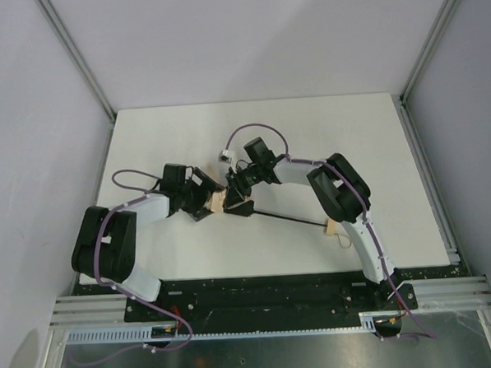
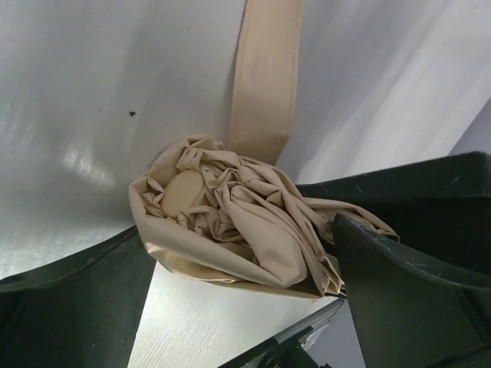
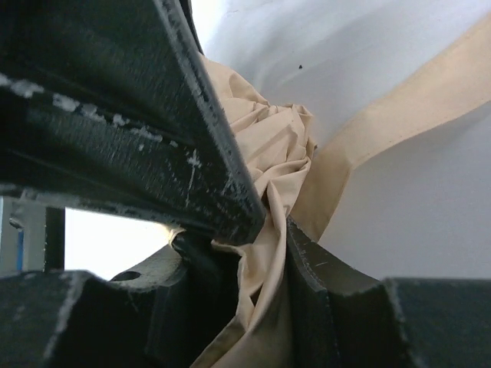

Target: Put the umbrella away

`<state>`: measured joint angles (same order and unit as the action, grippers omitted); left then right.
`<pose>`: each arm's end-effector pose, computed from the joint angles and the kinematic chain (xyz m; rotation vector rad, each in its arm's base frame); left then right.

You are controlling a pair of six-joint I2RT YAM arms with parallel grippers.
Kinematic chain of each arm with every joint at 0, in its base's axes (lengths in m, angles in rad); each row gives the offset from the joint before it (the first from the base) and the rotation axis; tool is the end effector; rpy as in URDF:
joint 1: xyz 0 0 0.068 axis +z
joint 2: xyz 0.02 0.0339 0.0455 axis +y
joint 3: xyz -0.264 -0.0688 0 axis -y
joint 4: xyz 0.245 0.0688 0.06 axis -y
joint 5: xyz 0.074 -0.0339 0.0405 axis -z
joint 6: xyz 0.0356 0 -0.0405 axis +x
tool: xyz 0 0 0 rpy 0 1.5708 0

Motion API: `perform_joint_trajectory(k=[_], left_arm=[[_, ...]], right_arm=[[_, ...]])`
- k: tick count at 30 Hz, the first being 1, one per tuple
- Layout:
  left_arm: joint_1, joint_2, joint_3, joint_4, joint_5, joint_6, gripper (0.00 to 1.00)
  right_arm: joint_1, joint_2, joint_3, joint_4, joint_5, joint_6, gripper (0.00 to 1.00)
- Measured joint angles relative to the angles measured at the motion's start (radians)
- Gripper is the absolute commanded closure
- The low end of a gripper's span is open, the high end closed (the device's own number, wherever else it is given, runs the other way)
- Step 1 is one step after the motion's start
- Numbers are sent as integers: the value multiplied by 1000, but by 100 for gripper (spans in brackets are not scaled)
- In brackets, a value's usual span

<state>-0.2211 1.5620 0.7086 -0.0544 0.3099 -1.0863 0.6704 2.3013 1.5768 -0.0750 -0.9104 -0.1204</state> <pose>0.2809 -0.0743 0.1473 -0.9851 2.4744 -0.8865 0.3635 0.3241 0.1240 -1.3124 1.9535 1.3419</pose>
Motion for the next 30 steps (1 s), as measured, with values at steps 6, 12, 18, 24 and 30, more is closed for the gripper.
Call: perform_joint_trajectory(k=[6,12,18,24,30], left_arm=[[-26,13,-28,47,-2,-65,51],[-29,15,-109,171,-4,-198,93],[-29,15,-127,224,-4,-235,100],[-44,19,-137,275,9,-206,100],[-56,23,-137,281,34,-193,100]], right_arm=[[-19,42,15,44,-98,81,100],[-23,49,8,74,-111,123,96],[-11,-7,-19,33,18,140,45],[69,-151,-77,-85,356,149,6],[238,-240,-138,-135,793,53,5]])
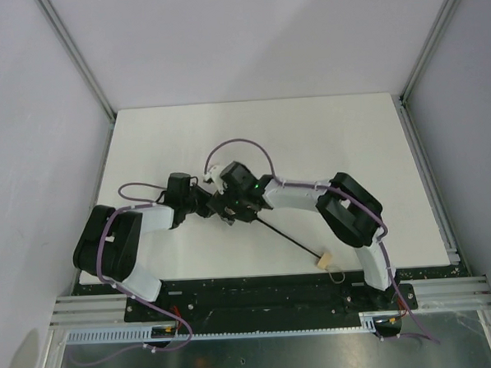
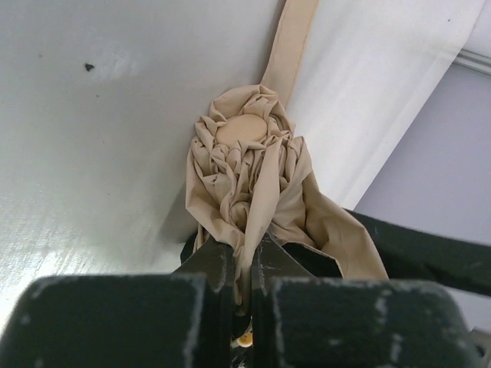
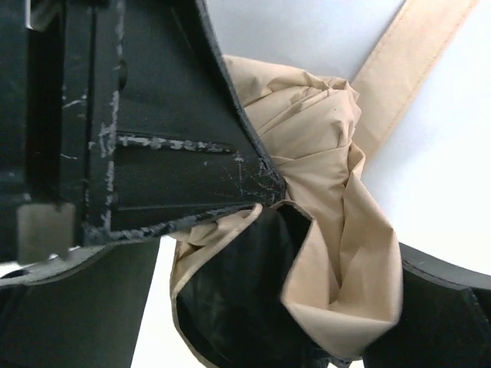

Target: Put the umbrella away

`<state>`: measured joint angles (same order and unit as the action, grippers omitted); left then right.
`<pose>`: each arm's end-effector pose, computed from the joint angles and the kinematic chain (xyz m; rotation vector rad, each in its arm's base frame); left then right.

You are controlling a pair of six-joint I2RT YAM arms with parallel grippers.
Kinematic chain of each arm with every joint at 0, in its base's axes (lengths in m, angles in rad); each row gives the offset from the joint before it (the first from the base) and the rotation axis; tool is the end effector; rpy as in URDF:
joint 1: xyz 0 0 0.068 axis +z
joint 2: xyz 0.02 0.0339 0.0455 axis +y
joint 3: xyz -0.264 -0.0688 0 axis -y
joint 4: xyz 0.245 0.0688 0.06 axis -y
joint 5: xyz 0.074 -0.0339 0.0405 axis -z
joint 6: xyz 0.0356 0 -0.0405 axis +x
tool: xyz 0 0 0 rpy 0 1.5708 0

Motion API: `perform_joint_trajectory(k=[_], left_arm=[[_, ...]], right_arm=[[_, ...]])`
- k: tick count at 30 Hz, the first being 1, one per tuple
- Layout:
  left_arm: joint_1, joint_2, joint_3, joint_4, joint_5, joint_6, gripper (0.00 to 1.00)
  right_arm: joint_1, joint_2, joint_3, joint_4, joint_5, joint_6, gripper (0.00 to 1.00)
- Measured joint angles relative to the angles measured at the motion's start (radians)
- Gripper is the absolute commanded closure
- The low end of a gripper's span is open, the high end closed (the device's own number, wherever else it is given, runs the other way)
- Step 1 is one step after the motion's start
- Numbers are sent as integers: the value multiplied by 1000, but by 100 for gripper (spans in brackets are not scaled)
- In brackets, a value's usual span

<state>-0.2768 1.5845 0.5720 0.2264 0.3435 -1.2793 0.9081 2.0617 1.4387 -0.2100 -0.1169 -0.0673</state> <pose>0.2663 -0.0881 0.1254 -1.0877 2.3741 -1.0783 0.2748 0.3589 0.1712 -1.2038 2.1505 0.5204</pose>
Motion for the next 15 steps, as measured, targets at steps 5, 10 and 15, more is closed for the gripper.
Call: perform_joint_trajectory(k=[5,10,15], left_arm=[[-2,0,0,-5,9,6,100],[9,-2,3,-19,11,8,100],[8,-8,14,-24,-17,26,89]], right_arm=[[100,3,-39,47,298,-67,35],[130,14,-45,75,457,-104,94],[73,8,-45,86,319,-90,100]])
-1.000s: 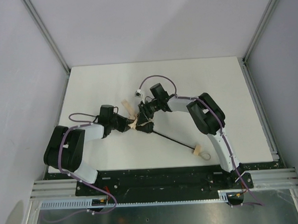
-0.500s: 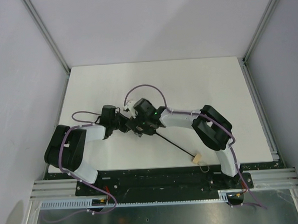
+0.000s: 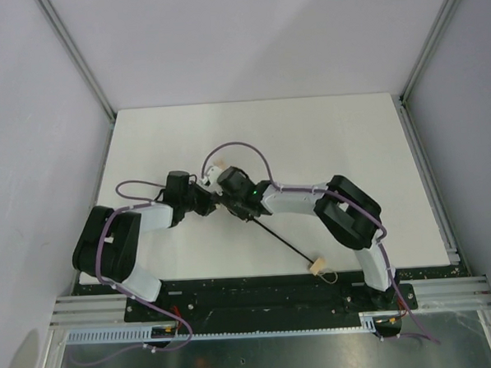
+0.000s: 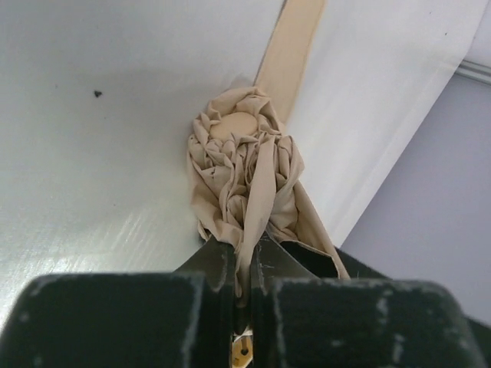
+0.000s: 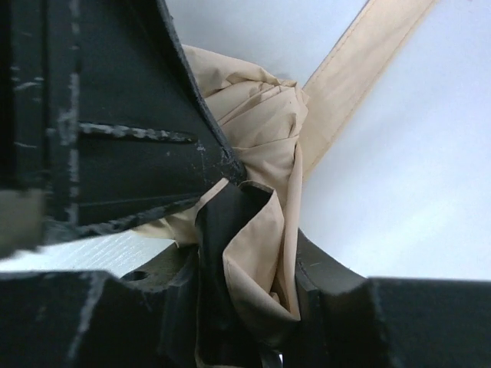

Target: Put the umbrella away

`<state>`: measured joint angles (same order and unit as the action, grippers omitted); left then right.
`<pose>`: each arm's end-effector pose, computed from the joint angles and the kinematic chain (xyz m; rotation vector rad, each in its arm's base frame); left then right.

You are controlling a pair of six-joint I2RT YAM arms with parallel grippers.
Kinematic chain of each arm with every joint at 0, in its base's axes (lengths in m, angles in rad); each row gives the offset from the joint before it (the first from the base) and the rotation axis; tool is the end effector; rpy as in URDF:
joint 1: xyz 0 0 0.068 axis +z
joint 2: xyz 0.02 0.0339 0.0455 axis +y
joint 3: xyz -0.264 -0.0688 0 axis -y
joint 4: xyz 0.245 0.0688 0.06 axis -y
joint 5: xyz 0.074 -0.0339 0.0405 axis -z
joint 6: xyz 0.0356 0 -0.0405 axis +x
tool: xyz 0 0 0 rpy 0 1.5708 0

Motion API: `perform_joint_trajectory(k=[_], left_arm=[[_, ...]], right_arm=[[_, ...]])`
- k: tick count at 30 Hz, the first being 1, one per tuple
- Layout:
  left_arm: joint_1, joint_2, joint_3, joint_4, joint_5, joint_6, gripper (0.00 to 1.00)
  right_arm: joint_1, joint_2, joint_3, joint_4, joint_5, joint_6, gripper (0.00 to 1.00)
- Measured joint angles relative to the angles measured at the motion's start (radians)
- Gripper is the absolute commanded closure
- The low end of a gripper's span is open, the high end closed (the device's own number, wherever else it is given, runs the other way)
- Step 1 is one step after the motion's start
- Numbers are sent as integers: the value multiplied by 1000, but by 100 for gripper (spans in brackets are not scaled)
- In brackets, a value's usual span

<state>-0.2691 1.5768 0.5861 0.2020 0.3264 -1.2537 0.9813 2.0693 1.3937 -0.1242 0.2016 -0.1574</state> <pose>0.2688 -0.0860 0.1290 -1.0708 2.3691 -1.0470 0.2565 0.3707 0.1609 -1.1876 2.0347 0.1643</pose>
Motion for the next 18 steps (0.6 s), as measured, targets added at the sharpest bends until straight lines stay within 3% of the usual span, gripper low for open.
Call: perform_joint_trajectory(k=[5,8,10,13,18], left_arm=[[0,-14,10,-14,-30,42,41],[0,-21,10,-42,-53,69,19],[1,-26,12,-42,-50,75,11],[1,-42,14,-50,-42,87,7],[13,-43,20,-66,-6,98,1]], right_arm=[[-137,12,2,35,-381,0,100],[-218,43,7,73,-634,12,100],[-269,72,8,111,-797,34,100],[-322,117,8,170,-991,80,100],[-359,176,7,241,-1191,172,100]])
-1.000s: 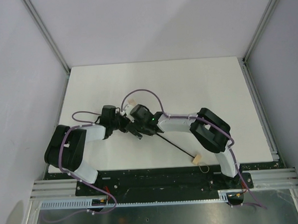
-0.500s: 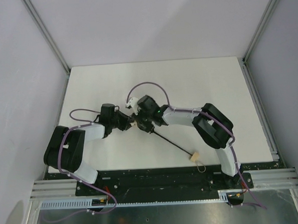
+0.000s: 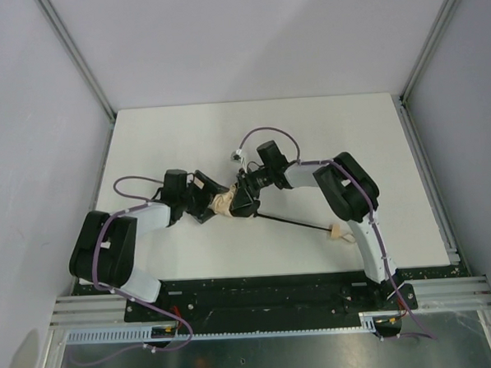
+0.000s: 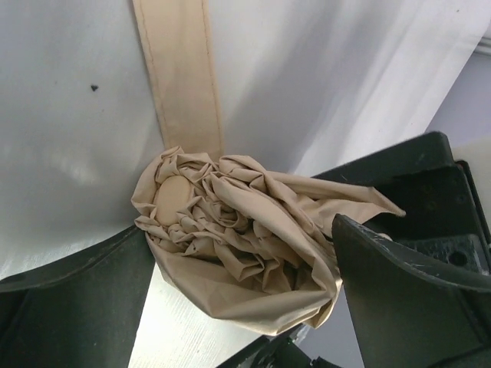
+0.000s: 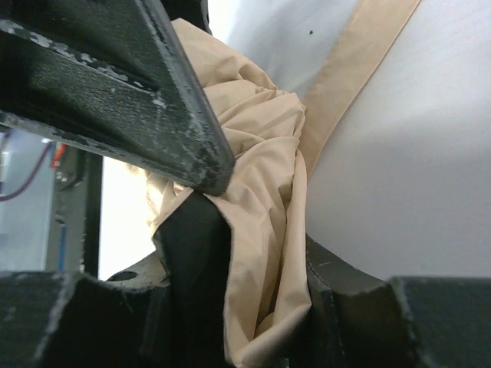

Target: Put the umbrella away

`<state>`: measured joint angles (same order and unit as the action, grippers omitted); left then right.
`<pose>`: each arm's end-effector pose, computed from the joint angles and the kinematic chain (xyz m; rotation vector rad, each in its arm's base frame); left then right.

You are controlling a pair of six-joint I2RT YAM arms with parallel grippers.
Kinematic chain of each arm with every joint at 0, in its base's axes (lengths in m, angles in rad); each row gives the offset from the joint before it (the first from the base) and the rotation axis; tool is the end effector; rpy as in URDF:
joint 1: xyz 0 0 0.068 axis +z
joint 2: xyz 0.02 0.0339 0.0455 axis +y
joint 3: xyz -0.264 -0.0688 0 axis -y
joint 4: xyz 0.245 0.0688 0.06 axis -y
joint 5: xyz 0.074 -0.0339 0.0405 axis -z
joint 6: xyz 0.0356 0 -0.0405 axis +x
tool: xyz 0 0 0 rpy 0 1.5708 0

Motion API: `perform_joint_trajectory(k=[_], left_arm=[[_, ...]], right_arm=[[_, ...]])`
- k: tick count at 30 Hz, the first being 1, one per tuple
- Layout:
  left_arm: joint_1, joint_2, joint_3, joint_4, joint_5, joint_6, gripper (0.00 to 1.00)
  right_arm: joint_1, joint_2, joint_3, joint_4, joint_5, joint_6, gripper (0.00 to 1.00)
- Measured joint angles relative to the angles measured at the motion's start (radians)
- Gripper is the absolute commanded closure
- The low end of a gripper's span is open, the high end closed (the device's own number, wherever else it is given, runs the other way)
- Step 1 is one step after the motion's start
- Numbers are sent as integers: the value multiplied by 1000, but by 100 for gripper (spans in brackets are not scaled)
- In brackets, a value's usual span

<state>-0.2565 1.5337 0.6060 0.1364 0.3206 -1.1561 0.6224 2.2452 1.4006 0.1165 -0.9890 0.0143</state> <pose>0.2689 -0.0821 0.1406 -0.9626 2.3858 -1.0001 0.3582 0.2936 0.1141 -1.1859 1.9731 1.4598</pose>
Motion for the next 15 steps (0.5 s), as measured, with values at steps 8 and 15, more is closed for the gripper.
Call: perform_joint_trajectory(k=[8,15], left_arm=[[14,-38,-3,-75,42,0,0],[-39,29,35,-66,60,-65,11]], right_arm=[[-25,57,-5,97,-139,156,100],[-32,77,-14,168,-161,270,100]])
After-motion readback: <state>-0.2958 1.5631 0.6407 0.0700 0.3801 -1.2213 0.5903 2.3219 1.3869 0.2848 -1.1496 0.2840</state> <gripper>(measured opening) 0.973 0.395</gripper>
